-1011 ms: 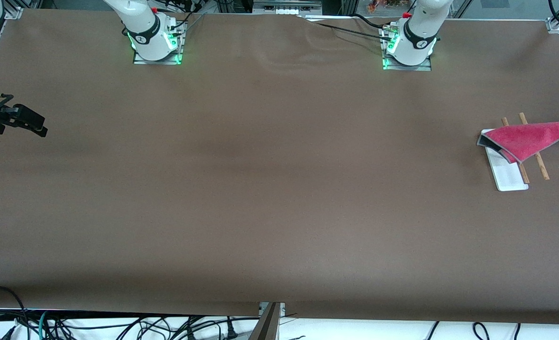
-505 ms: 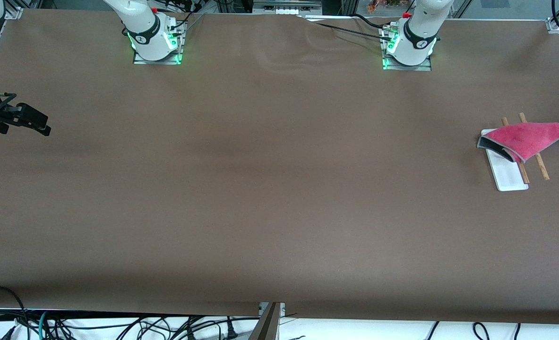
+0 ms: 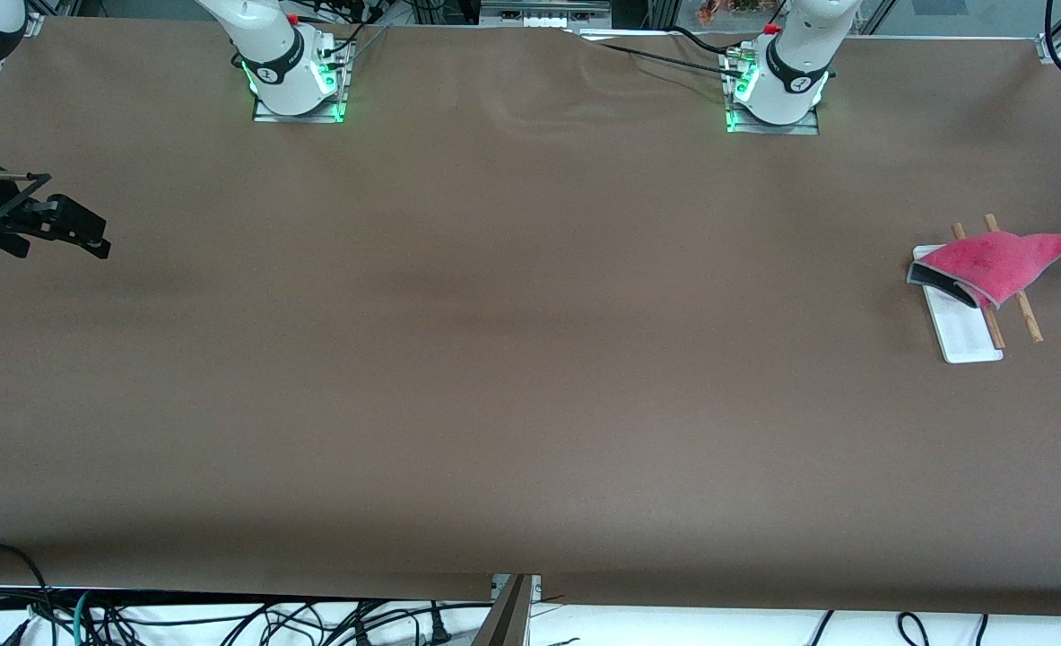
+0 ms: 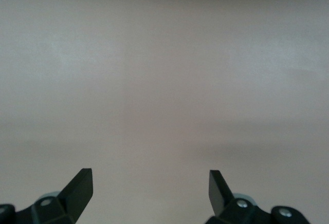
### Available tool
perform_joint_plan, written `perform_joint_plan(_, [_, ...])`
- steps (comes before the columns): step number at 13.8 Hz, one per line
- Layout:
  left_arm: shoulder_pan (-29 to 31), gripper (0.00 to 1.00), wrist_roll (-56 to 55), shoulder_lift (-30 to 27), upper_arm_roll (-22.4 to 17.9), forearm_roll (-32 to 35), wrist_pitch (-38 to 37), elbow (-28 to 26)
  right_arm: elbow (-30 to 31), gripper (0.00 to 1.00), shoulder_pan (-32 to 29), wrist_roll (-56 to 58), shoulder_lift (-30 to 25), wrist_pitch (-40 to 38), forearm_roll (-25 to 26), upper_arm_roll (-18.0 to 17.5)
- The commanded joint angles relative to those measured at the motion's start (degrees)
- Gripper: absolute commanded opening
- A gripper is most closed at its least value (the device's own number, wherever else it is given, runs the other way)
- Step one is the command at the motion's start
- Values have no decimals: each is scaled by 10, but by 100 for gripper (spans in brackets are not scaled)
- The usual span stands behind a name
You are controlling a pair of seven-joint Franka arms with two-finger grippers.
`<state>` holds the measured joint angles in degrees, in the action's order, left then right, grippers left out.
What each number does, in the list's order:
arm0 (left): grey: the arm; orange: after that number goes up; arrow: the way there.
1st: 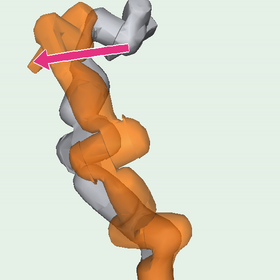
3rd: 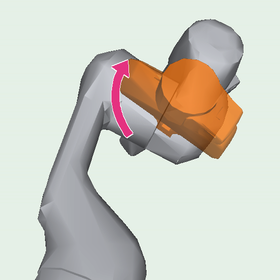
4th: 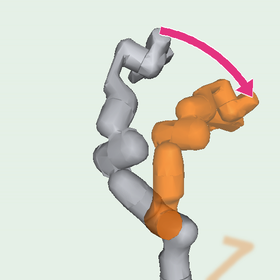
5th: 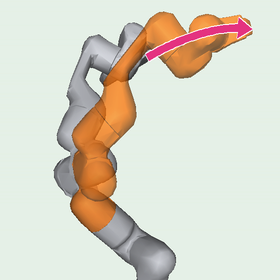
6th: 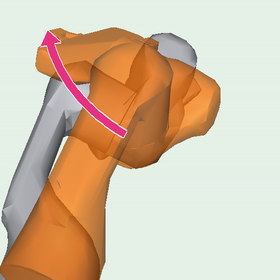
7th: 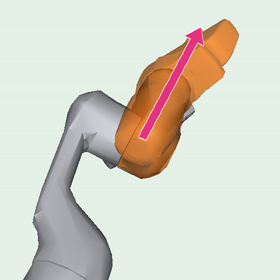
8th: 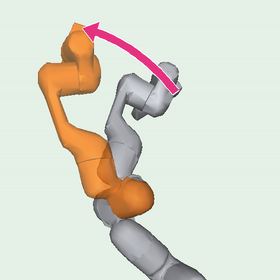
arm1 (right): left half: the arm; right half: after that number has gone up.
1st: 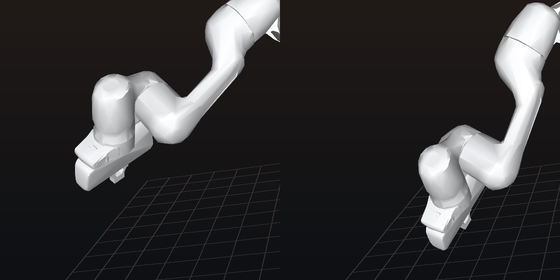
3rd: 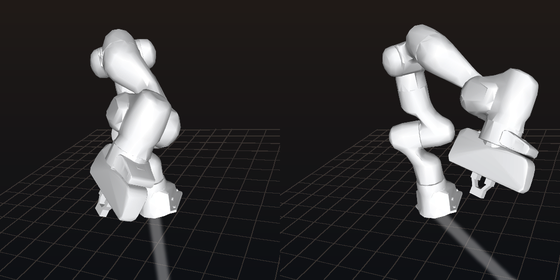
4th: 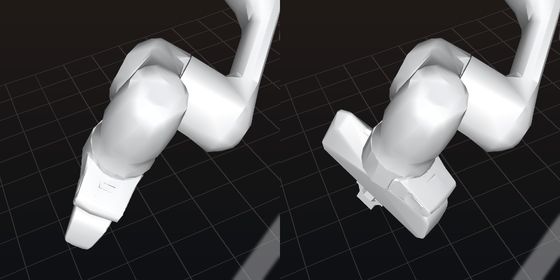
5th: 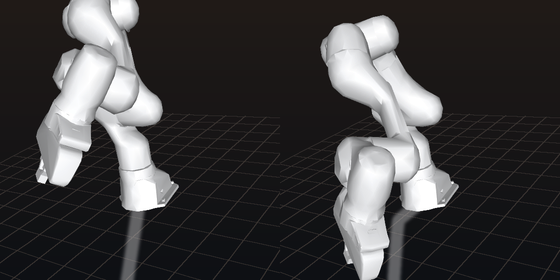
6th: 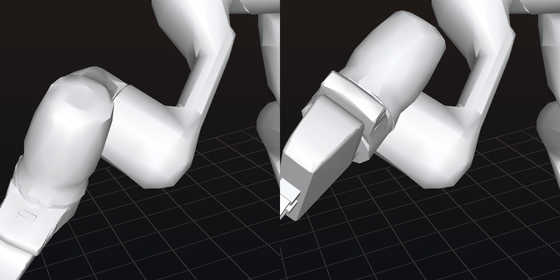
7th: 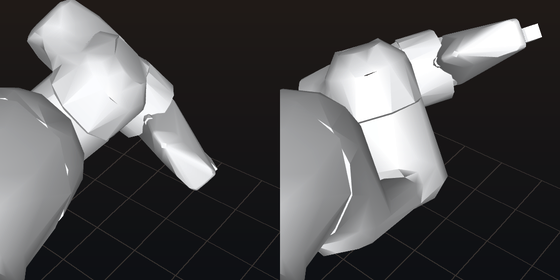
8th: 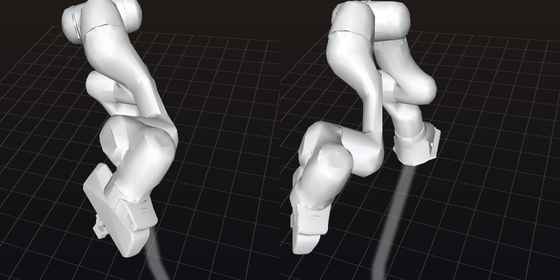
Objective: Pass towel and hang on rack
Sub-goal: 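Open the left gripper and lower the towel onto the rack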
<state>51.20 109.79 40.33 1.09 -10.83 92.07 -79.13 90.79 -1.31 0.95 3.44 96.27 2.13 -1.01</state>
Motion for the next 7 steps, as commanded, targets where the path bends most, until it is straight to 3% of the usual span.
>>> perform_joint_plan(1, [-1, 59, 29, 12, 3, 12, -3, 22, -9, 100, 5, 11, 2, -2, -8, 0])
perform_joint_plan(2, [3, 100, 35, 19, 4, 10, -3, 23, -9, 100, 10, 8, 2, -1, -7, 0])
perform_joint_plan(7, [3, 100, 75, 33, 4, 8, 45, 26, -9, 100, 10, 9, 2, 1, -6, -1])
